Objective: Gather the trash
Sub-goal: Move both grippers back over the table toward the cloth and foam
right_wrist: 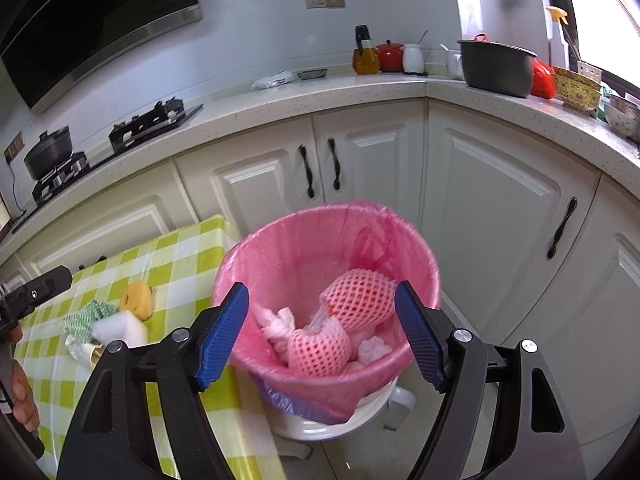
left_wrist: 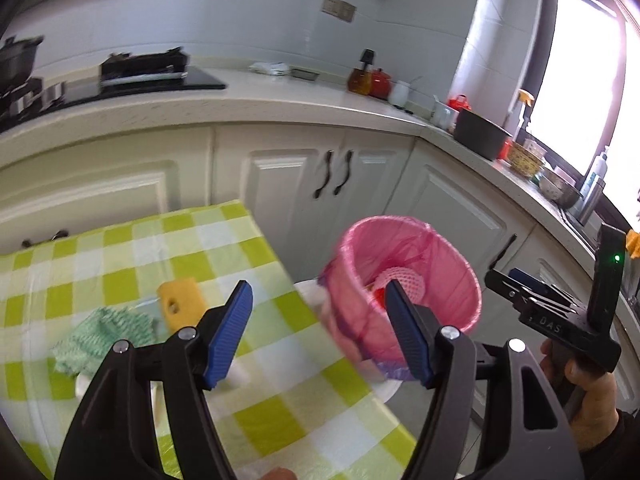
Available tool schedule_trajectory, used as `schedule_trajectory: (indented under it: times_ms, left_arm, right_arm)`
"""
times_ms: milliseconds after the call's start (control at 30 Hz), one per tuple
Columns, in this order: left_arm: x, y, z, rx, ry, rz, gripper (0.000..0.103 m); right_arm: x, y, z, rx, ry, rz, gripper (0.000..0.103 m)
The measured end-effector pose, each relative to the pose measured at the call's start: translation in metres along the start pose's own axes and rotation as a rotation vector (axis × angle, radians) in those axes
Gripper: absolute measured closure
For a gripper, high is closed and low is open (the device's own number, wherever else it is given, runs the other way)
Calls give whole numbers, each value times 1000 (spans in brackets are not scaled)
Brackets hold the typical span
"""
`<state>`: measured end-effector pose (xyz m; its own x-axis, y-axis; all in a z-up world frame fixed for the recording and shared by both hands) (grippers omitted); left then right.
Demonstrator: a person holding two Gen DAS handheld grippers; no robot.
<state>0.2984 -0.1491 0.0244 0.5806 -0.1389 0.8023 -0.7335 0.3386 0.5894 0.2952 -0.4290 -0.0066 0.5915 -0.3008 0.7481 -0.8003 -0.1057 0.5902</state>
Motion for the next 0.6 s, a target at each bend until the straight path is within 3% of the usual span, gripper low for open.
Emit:
schedule_trajectory:
  times_ms: [333, 600]
  left_arm:
    - [-67, 48, -97, 134, 140, -28, 33]
    - [-99, 66, -158, 198, 227, -55, 29]
  right_arm:
    - [-57, -9, -64, 69, 50, -81, 24]
    - [-87, -21, -117, 118, 110, -132, 19]
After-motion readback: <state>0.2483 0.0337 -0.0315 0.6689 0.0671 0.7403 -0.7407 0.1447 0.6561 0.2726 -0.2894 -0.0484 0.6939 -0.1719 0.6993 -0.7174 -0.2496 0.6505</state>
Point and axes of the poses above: each gripper's, at about its wrist camera, not at the fingertips, and y roughly against the way its jaws point, z to its right, x to its top, the point moved 2 cm from there along -y, roughly the way its jaws point, and after that the axes turned 11 degrees about -y, right-handed, at the moved point
